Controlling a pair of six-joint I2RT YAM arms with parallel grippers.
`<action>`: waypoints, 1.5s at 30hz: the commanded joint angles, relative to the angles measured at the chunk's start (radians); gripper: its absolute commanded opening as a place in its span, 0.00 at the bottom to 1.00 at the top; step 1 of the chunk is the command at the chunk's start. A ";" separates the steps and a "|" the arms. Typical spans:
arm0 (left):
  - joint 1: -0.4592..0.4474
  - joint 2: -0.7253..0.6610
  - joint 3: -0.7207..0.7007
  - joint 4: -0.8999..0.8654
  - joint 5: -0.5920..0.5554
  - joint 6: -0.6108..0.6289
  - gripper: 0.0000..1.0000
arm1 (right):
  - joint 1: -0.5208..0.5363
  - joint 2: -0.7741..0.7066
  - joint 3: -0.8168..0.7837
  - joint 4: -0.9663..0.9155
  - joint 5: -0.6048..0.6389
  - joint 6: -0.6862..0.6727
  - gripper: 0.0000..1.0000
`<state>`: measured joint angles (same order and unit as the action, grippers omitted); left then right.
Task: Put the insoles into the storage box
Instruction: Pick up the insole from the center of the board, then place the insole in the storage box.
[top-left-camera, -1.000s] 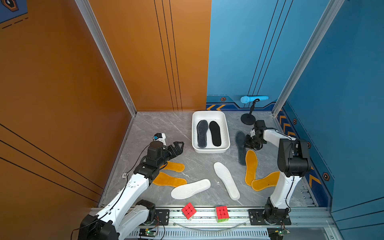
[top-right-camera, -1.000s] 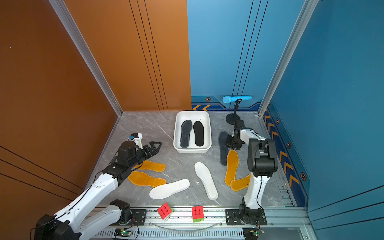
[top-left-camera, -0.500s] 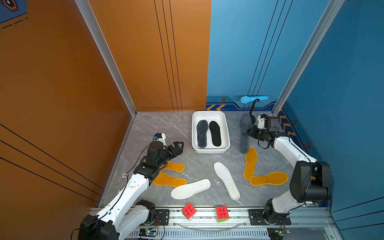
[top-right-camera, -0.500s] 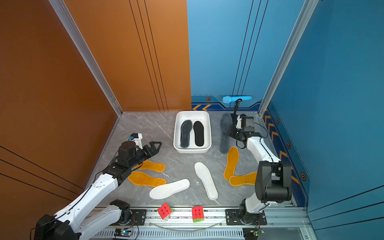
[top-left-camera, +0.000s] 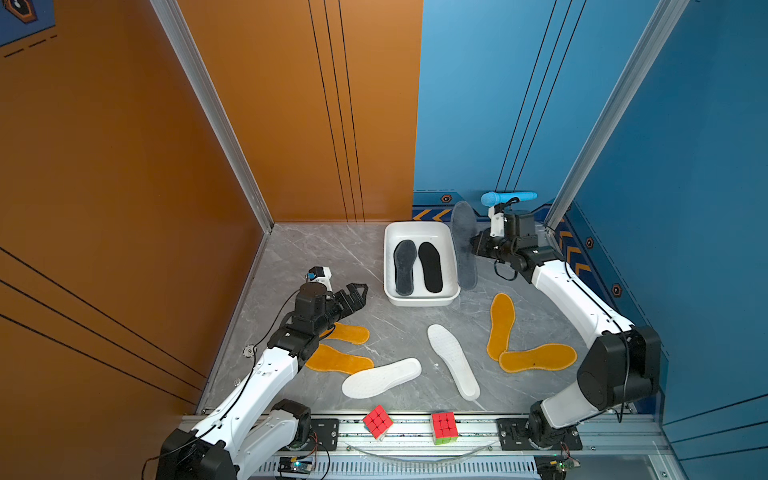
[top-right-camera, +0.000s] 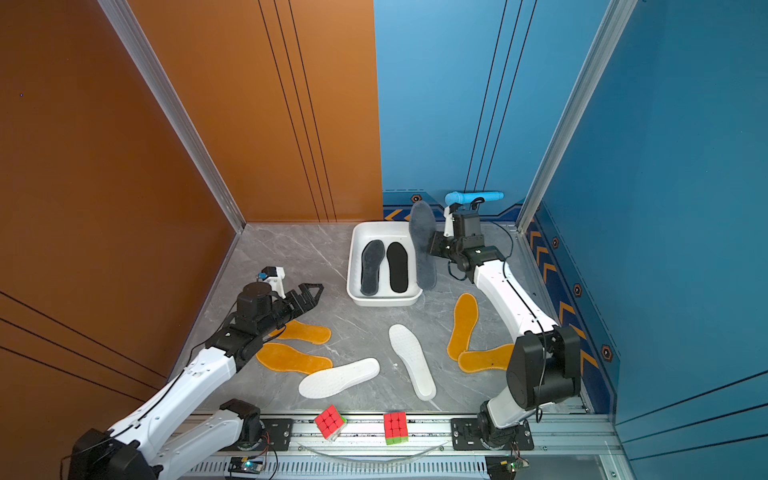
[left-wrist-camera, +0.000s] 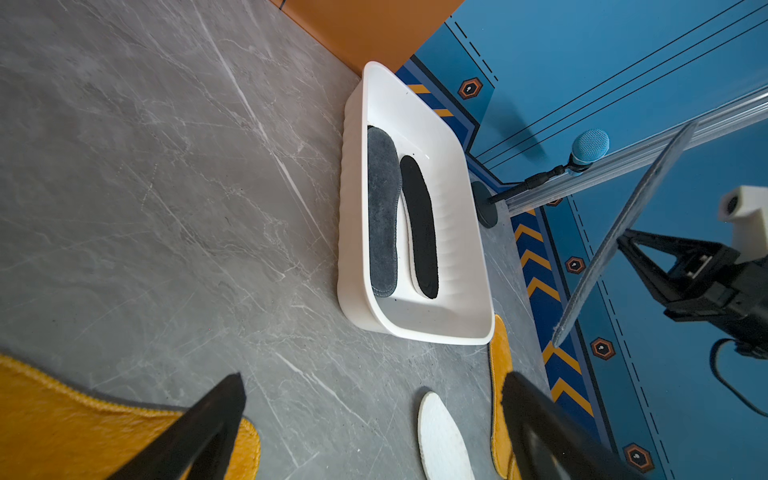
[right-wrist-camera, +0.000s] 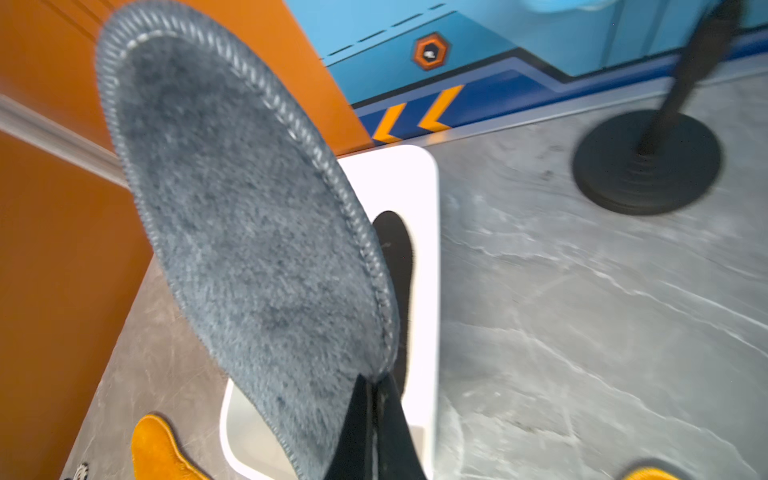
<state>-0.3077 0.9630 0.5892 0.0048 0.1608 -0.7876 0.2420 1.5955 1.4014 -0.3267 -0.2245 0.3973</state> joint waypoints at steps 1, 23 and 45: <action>0.007 -0.009 -0.021 0.008 -0.003 -0.008 0.98 | 0.059 0.095 0.108 -0.151 0.108 0.008 0.00; 0.073 -0.063 -0.034 -0.037 0.020 0.008 0.98 | 0.143 0.623 0.532 -0.338 0.217 0.160 0.00; 0.095 -0.085 -0.045 -0.046 0.034 0.004 0.98 | 0.122 0.763 0.613 -0.370 0.227 0.198 0.05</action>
<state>-0.2218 0.8906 0.5564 -0.0208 0.1730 -0.7872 0.3733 2.3508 1.9888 -0.6647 -0.0212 0.5804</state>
